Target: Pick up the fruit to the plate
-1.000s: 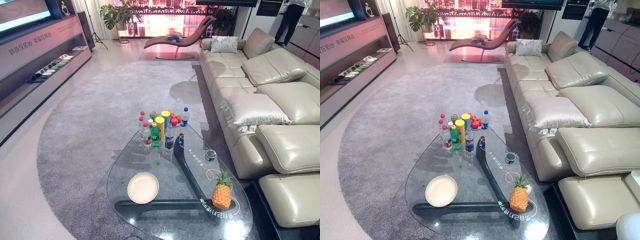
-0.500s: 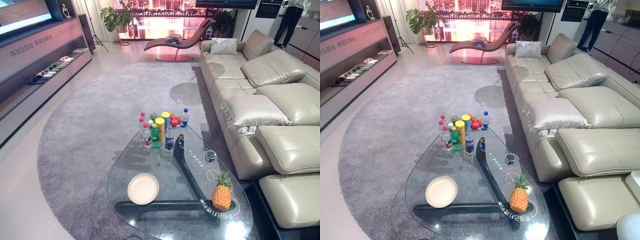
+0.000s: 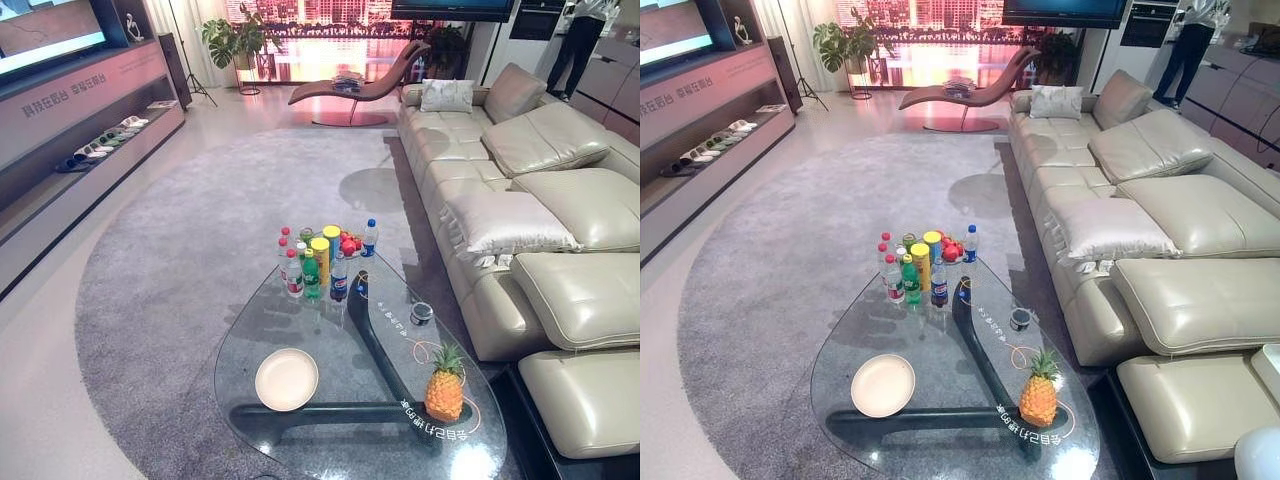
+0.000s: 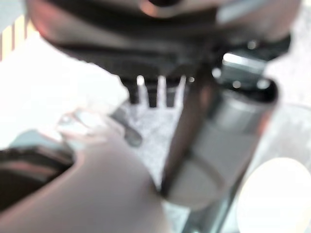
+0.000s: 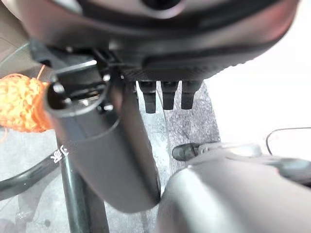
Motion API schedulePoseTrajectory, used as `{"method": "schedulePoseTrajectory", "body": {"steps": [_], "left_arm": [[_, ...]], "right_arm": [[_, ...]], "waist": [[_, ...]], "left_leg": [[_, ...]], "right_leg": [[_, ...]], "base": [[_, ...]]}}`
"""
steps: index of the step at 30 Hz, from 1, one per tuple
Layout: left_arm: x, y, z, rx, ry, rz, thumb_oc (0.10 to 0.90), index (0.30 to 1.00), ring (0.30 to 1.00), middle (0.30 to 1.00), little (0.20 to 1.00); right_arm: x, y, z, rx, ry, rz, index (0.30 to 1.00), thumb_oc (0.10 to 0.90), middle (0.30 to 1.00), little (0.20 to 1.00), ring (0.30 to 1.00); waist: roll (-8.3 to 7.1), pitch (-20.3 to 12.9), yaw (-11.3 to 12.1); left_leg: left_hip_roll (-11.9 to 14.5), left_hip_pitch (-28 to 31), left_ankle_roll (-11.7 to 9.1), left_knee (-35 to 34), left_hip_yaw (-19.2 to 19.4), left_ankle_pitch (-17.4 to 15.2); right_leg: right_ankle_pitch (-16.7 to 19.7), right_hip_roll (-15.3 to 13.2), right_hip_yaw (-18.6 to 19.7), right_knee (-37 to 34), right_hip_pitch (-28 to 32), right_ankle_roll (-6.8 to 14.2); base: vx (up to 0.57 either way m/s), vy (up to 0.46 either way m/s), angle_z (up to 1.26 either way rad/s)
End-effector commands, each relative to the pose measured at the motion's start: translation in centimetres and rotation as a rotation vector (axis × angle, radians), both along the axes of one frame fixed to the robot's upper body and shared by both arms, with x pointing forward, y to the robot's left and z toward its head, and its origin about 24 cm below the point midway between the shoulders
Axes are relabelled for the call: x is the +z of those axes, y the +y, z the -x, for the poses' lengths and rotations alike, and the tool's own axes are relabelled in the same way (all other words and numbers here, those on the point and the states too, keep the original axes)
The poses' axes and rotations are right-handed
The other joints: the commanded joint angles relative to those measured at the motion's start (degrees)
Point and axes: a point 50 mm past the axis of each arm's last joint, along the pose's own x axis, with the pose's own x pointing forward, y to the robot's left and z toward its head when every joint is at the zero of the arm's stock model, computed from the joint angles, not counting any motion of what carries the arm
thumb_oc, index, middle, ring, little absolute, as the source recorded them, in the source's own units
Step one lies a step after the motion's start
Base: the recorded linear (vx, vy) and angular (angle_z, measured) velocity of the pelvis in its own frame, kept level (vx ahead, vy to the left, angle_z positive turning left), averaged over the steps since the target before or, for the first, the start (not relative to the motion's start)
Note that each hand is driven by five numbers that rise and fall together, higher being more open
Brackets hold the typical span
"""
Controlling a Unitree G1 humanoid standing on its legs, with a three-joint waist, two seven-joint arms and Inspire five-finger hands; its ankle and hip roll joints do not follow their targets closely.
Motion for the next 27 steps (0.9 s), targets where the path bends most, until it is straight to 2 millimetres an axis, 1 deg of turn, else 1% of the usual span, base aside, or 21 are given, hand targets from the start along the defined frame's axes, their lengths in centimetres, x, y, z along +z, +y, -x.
{"method": "schedulePoseTrajectory", "body": {"steps": [1, 4, 7, 11, 15, 17, 18, 20, 21, 24, 27], "left_arm": [[0.1, -0.4, -1.5, -0.039, -0.027, -0.009, 0.8, 0.9, 0.9, 0.9, 0.9], [0.1, -0.1, -1.7, -0.038, -0.033, -0.019, 0.8, 0.9, 0.9, 0.9, 0.9], [0.3, 0.4, -2.3, -0.028, -0.056, -0.05, 0.8, 0.9, 0.9, 0.9, 0.9], [0.4, 0.7, -2.5, -0.027, -0.065, -0.064, 0.8, 0.9, 0.9, 0.9, 0.9], [0.8, 1.4, -3.8, -0.046, -0.105, -0.086, 0.8, 0.9, 0.9, 0.9, 0.9], [1.0, 1.6, -4.4, -0.052, -0.122, -0.091, 0.8, 0.9, 0.9, 0.9, 0.9], [1.1, 1.7, -4.7, -0.054, -0.134, -0.096, 0.8, 0.9, 0.9, 0.9, 0.9], [1.2, 1.7, -5.0, -0.058, -0.143, -0.1, 0.8, 0.9, 0.9, 0.9, 0.9], [1.3, 1.8, -5.3, -0.062, -0.15, -0.103, 0.8, 0.9, 0.9, 0.9, 0.9], [1.4, 2.1, -5.6, -0.061, -0.161, -0.109, 0.8, 0.9, 0.9, 0.9, 0.9], [1.7, 2.5, -6.0, -0.07, -0.17, -0.123, 0.8, 0.9, 0.9, 0.9, 0.9]], "right_arm": [[0.1, -1.0, 0.5, 0.011, 0.031, 0.089, 0.9, 0.8, 0.9, 0.9, 0.9], [0.3, -1.3, 0.0, -0.005, 0.007, 0.116, 0.9, 0.8, 0.9, 0.9, 0.9], [0.6, -1.7, -1.1, -0.038, -0.052, 0.154, 0.9, 0.8, 0.9, 0.9, 0.9], [1.0, -1.9, -2.3, -0.063, -0.124, 0.197, 0.9, 0.8, 0.9, 0.9, 0.9], [2.3, -2.4, -5.6, -0.119, -0.288, 0.247, 0.9, 0.8, 0.9, 0.9, 0.9], [2.9, -2.6, -6.9, -0.121, -0.347, 0.261, 0.9, 0.8, 0.9, 0.9, 0.9], [3.4, -2.7, -7.8, -0.108, -0.392, 0.283, 0.9, 0.8, 0.9, 0.9, 0.9], [4.0, -2.7, -8.9, -0.11, -0.44, 0.301, 0.9, 0.8, 0.9, 0.9, 0.9], [4.5, -2.8, -9.7, -0.119, -0.481, 0.308, 0.9, 0.8, 0.9, 0.9, 0.9], [5.6, -3.2, -11.0, -0.141, -0.555, 0.328, 0.9, 0.8, 0.9, 0.9, 0.9], [7.0, -3.4, -12.7, -0.165, -0.64, 0.345, 0.9, 0.8, 0.9, 0.9, 0.9]], "waist": [[-1.24, 2.94, 0.24], [-1.4, 3.65, 0.16], [-1.8, 5.25, 0.07], [-2.22, 6.74, 0.34], [-3.01, 9.71, 0.63], [-3.15, 10.73, 0.6], [-3.22, 11.36, 0.54], [-3.28, 12.03, 0.51], [-3.38, 12.78, 0.53], [-3.6, 13.87, 0.48], [-4.16, 15.08, 0.49]], "left_leg": [[-0.02, 0.26, -0.07, 0.86, 3.23, -2.13], [0.06, -0.28, -0.02, 1.12, 3.4, -2.11], [0.13, -1.7, 0.31, 1.91, 3.55, -2.09], [0.11, -3.06, 0.58, 2.61, 3.29, -2.13], [0.1, -5.68, 0.77, 3.61, 2.96, -1.84], [0.04, -6.46, 0.85, 3.85, 2.8, -1.69], [0.03, -6.97, 0.86, 4.03, 2.79, -1.58], [-0.05, -7.7, 0.85, 4.49, 2.69, -1.54], [-0.13, -8.36, 0.85, 5.08, 2.59, -1.57], [-0.3, -9.54, 0.82, 6.17, 2.42, -1.7], [-0.46, -11.25, 0.81, 7.92, 2.46, -1.89]], "right_leg": [[2.35, -2.65, -0.02, 0.47, -1.22, 3.05], [2.45, -2.56, 0.3, 0.76, -1.88, 3.05], [2.58, -2.27, 0.91, 1.46, -3.37, 2.84], [2.82, -1.93, 1.44, 1.82, -4.7, 2.67], [3.01, -1.28, 1.67, 2.87, -7.26, 2.4], [2.95, -0.92, 1.8, 3.38, -8.1, 2.15], [2.94, -0.74, 1.84, 3.64, -8.63, 1.99], [2.91, -0.59, 1.88, 3.94, -9.22, 1.84], [2.85, -0.47, 1.87, 4.27, -9.67, 1.71], [2.77, -0.27, 1.76, 4.68, -10.32, 1.49], [2.68, -0.17, 1.44, 5.5, -11.25, 1.26]], "base": [[0.0, 0.0, 0.0], [0.0, 0.0, 0.0], [-0.05, -0.028, -0.01], [-0.05, -0.05, -0.08], [-0.12, -0.09, -0.01], [-0.09, -0.052, 0.0], [-0.08, -0.048, 0.0], [-0.07, -0.044, 0.0], [-0.06, -0.049, 0.02], [-0.04, -0.041, 0.01], [-0.03, -0.067, 0.03]]}}
